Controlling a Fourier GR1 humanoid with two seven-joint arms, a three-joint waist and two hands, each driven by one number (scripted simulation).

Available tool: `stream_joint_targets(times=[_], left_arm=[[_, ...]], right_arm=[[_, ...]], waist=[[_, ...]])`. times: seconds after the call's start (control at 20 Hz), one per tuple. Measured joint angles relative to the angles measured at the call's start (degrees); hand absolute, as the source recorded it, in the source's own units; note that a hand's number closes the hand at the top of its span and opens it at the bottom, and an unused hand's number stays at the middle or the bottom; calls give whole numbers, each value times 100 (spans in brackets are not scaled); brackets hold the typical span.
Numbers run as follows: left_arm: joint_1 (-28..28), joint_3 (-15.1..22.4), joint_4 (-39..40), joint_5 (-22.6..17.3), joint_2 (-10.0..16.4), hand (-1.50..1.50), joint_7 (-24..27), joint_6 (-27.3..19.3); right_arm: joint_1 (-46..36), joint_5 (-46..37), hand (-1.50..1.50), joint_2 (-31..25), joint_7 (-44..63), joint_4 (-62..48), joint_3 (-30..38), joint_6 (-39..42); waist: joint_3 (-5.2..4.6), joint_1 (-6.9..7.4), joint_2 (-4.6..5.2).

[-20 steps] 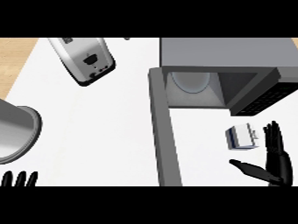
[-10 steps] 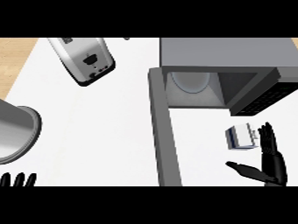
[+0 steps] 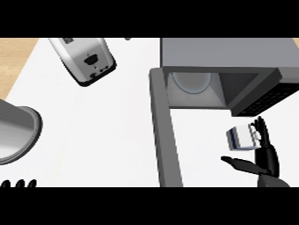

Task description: Pick up the milk, place it into the microwave and close the microwave

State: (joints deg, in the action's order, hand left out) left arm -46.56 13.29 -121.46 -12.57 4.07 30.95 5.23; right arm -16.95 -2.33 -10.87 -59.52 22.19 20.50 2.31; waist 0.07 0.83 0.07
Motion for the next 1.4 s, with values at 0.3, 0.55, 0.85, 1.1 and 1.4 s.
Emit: stream_joint_targets(times=[0.3,0.55,0.85,1.1,1.4], left_arm=[[86,48,52,55,5,-150,1,-56],[12,97,48,109,14,-150,101,-59],[-64,232,-136,120,34,-150,-34,-110],[42,42,-76,-75,125,-150,-54,-28],[28,85,-44,-62,125,-150,-19,-6]], right_arm=[[-235,91,150,-66,-47,-297,117,-77],[-368,-17,150,-114,-75,-345,146,-525],[-656,-5,150,-172,-91,-526,318,-942],[-1050,-79,150,-22,-57,-618,284,-1113],[-1132,-105,150,80,-116,-633,239,-1086]], waist=[[3,8,9],[3,28,14],[6,55,25],[5,76,40],[-14,-2,71]])
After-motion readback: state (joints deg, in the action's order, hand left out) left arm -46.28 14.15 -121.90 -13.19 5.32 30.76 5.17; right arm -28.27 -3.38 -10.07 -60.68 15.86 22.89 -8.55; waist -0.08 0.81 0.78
